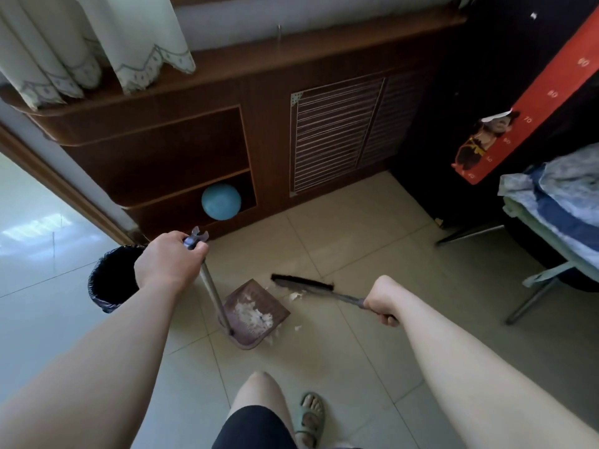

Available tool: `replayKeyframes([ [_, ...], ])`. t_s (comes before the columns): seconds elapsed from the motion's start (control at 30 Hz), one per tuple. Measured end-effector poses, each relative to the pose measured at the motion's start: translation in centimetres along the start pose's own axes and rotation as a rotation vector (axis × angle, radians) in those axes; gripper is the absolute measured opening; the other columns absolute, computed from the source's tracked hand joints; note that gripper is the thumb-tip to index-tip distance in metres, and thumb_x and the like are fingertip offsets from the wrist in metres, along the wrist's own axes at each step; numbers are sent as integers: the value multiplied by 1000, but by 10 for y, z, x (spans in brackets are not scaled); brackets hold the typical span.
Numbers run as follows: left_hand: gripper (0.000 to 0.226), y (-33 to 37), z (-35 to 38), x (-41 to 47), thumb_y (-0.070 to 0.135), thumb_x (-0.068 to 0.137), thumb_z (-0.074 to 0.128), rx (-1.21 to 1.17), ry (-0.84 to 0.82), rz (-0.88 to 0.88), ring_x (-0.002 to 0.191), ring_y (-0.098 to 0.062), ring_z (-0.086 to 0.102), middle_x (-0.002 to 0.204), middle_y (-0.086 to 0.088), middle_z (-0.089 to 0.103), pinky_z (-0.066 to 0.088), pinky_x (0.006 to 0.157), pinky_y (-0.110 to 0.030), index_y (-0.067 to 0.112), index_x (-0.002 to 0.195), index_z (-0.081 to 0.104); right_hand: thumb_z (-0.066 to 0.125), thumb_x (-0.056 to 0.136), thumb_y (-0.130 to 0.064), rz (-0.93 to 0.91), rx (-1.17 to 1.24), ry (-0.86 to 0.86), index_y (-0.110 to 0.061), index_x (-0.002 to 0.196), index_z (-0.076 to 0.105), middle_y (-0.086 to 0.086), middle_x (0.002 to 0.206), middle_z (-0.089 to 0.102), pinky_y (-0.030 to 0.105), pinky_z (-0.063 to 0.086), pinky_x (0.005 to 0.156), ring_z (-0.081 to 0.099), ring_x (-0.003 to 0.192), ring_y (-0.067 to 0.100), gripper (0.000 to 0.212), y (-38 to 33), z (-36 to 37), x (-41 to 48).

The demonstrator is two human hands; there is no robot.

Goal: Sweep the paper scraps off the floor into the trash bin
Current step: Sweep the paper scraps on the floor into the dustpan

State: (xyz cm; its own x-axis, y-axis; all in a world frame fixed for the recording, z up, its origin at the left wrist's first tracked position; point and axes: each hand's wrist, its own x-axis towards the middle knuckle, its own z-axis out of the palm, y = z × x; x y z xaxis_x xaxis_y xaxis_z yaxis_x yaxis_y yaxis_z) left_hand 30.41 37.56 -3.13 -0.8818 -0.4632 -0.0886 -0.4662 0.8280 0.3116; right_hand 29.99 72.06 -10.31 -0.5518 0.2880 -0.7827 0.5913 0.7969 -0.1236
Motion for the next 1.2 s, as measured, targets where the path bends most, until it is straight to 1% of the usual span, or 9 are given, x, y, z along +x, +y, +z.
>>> replayKeyframes([
  [0.1, 33, -8, -5, 2, 51, 87, 54, -17, 13, -1, 82, -30, 63, 83, -6, 67, 54, 71, -36, 20, 88, 65, 60, 82, -9, -21, 56, 45, -9, 68, 48, 10, 63, 45, 13, 29, 37, 33, 33, 13, 18, -9, -28, -13],
  [0.2, 36, -16, -8, 5, 52, 87, 53, -22, 18, -2, 77, -28, 63, 78, -5, 65, 56, 69, -38, 19, 87, 66, 57, 76, -1, -18, 140, 108, -8, 69, 51, 12, 71, 50, 12, 30, 35, 37, 39, 14, 11, -22, -36, -17],
  [0.43, 29, -59, -20, 17, 47, 87, 55, -13, -12, -65, 71, -25, 57, 76, -1, 62, 47, 62, -29, 21, 86, 67, 57, 82, -7, -36, 183, 189, -6, 74, 55, 16, 82, 62, 14, 35, 34, 47, 44, 18, 8, -86, 31, 3],
  [0.57, 27, -94, -32, 30, 45, 86, 56, -37, -30, -90, 69, -22, 55, 71, 2, 58, 38, 54, -27, 20, 84, 67, 53, 88, -4, -24, 231, 130, -5, 85, 53, 14, 82, 54, 11, 30, 32, 40, 45, 19, 3, -139, 68, 7],
  [0.67, 24, -120, -39, 44, 42, 84, 58, -82, -68, -93, 70, -21, 57, 74, 2, 62, 42, 54, -26, 22, 87, 69, 45, 85, 5, -41, 212, 68, -4, 83, 51, 14, 68, 54, 17, 30, 37, 45, 49, 21, 11, -184, 96, 5],
  [0.83, 24, -155, -50, 69, 42, 84, 60, -88, -127, -66, 74, -22, 58, 79, 2, 65, 41, 57, -27, 21, 91, 70, 51, 80, 9, -71, 205, 30, -1, 86, 55, 17, 71, 55, 14, 33, 29, 48, 48, 18, 12, -245, 152, -9],
  [0.93, 26, -179, -58, 81, 43, 84, 60, -83, -146, -41, 75, -22, 58, 82, 1, 66, 42, 59, -28, 20, 94, 70, 53, 82, 7, -96, 164, 16, -4, 71, 49, 15, 67, 56, 24, 40, 40, 56, 59, 26, 15, -269, 181, -22],
  [1.03, 28, -201, -63, 90, 44, 85, 59, -70, -153, -28, 76, -23, 59, 84, 1, 66, 43, 59, -28, 20, 96, 70, 57, 84, -2, -130, 95, 58, -5, 76, 53, 13, 75, 58, 29, 45, 56, 60, 72, 30, 9, -285, 202, -34],
  [1.2, 25, -234, -70, 102, 42, 85, 59, -51, -166, -16, 77, -24, 59, 83, 1, 65, 42, 60, -28, 21, 95, 70, 58, 86, -10, -135, -58, 96, -10, 77, 47, 8, 70, 51, 29, 43, 57, 56, 71, 28, 15, -293, 208, -59],
])
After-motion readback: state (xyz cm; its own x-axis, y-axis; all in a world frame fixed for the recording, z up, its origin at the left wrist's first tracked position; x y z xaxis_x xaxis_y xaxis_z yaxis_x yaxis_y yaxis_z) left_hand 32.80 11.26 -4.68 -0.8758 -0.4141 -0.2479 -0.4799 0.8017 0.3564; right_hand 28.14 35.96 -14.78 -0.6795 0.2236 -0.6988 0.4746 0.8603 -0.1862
